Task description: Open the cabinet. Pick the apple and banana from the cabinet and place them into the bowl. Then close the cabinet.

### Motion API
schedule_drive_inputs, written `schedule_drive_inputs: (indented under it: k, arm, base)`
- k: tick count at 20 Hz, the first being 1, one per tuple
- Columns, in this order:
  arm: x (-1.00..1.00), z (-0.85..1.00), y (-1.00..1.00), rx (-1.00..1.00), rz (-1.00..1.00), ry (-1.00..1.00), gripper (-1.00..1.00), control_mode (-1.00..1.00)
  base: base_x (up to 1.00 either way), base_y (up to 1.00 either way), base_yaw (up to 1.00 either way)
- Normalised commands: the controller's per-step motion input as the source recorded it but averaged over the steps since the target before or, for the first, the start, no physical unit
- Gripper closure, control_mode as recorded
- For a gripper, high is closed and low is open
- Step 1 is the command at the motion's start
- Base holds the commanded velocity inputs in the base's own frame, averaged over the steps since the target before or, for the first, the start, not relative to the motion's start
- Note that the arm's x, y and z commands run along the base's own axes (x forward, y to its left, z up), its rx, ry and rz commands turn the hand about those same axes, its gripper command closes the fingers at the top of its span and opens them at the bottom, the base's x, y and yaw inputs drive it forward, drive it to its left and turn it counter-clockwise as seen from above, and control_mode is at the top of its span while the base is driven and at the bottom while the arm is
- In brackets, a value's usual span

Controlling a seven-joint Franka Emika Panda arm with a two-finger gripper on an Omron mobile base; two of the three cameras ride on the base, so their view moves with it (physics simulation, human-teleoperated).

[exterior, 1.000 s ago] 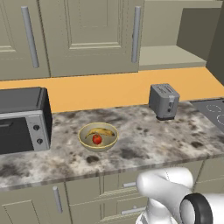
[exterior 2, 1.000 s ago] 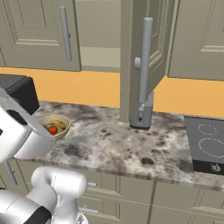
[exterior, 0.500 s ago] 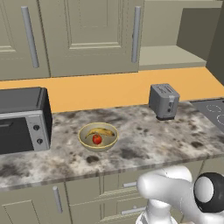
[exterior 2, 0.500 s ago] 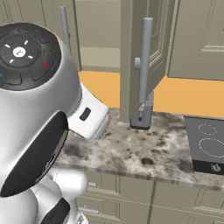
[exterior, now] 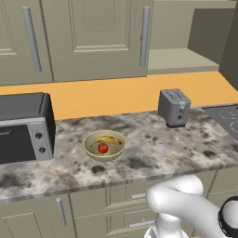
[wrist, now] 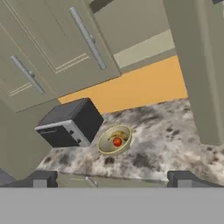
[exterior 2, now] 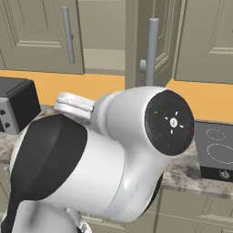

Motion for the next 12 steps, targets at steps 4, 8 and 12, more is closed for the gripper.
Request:
schedule_drive_inputs:
  k: [4,8,12]
  arm:
    - [0.06,-0.07,-0.67,0.05,0.18,-0.25,-1.0,-1.0]
    - [0.45,-0.07,-0.37,0.04,0.2,-0.23,-1.0,-1.0]
    - [0.69,-0.01,-0.08,0.04,0.2,-0.28,-1.0,-1.0]
  base:
    - [0.0,0.0,0.0]
    - [0.0,0.0,0.0]
    - [0.0,0.0,0.0]
